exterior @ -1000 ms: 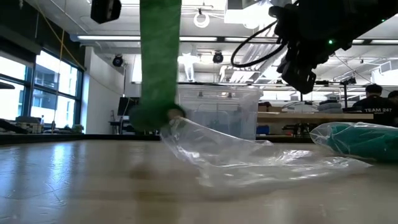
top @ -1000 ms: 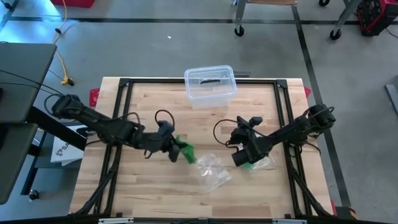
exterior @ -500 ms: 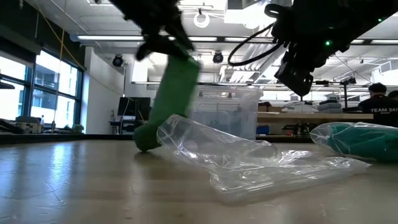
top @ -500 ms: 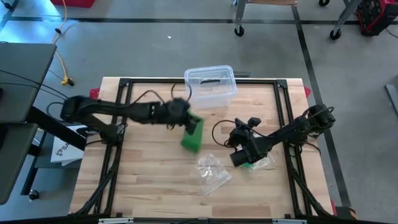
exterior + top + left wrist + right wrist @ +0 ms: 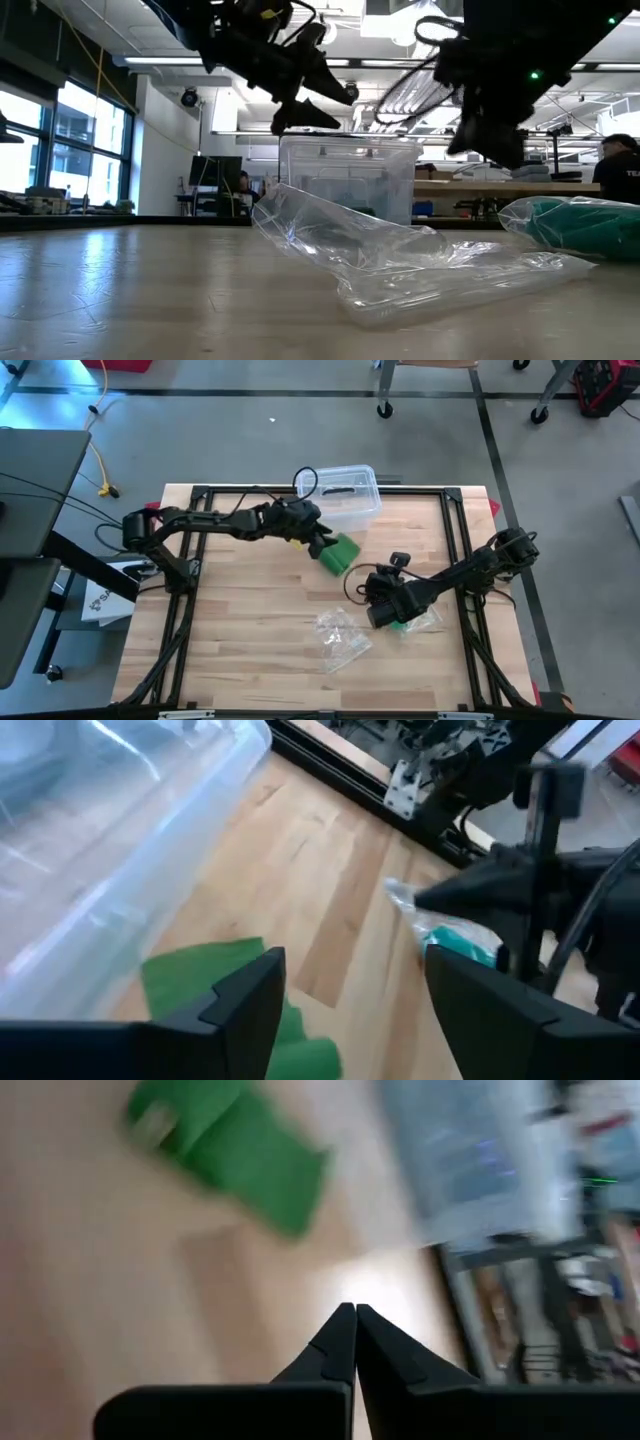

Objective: Roll bandage
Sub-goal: Roll the green bandage

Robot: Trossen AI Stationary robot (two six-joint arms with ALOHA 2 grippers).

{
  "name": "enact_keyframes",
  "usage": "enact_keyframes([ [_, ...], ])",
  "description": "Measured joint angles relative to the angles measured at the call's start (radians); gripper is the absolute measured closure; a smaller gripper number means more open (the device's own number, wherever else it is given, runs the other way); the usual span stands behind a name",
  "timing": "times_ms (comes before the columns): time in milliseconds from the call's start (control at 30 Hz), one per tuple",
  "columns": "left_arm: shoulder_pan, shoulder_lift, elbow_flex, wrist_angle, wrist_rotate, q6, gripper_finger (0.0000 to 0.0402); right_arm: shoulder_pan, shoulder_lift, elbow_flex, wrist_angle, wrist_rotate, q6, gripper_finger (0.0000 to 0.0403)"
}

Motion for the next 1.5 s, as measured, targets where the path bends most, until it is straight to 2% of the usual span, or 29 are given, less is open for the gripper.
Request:
enact_keyframes([
  [133,-0.007,-0.034,0.000,-0.071,0.022,0.063,0.0164,0.000,-0.004,-0.027,0.084,-0.181,-0.139,0.0403],
  [200,-0.021,-0.044,0.000,-0.142,0.037,0.084,0.0165,0.000,-0.021,-0.089,0.257,-0.296,-0.248,0.0403],
  [300,-0.052,-0.036,0.000,-0.275,0.039,0.089,0.0170,-0.015,-0.071,-0.220,0.619,-0.498,-0.374,0.0403],
  [400,-0.082,-0.013,-0.008,-0.372,0.009,0.091,0.0175,-0.043,-0.121,-0.331,0.933,-0.537,-0.405,0.0403],
  [467,-0.098,-0.006,-0.046,-0.357,-0.054,0.095,0.0179,-0.065,-0.143,-0.379,1.083,-0.536,-0.409,0.0403],
  [600,-0.106,-0.002,-0.130,-0.245,-0.208,0.088,0.0184,-0.145,-0.146,-0.411,1.243,-0.551,-0.355,0.0402],
  [700,-0.098,-0.003,-0.196,-0.120,-0.244,0.109,0.0186,-0.215,-0.114,-0.411,1.302,-0.640,-0.308,0.0394],
  [800,-0.084,0.005,-0.260,0.046,-0.244,0.121,0.0186,-0.268,-0.075,-0.411,1.352,-0.693,-0.241,0.0364],
  [1000,-0.067,0.046,-0.342,0.249,-0.243,0.113,0.0187,-0.342,0.002,-0.397,1.393,-0.664,-0.134,0.0277],
  [1167,-0.086,0.136,-0.343,0.438,-0.147,0.191,0.0187,-0.413,0.037,-0.333,1.259,-0.622,-0.089,0.0247],
  [1400,-0.122,0.263,-0.224,0.463,-0.192,0.362,0.0187,-0.484,0.069,-0.272,1.151,-0.650,-0.138,0.0248],
  [1500,-0.123,0.304,-0.169,0.390,-0.169,0.375,0.0187,-0.512,0.080,-0.273,1.106,-0.700,-0.133,0.0255],
])
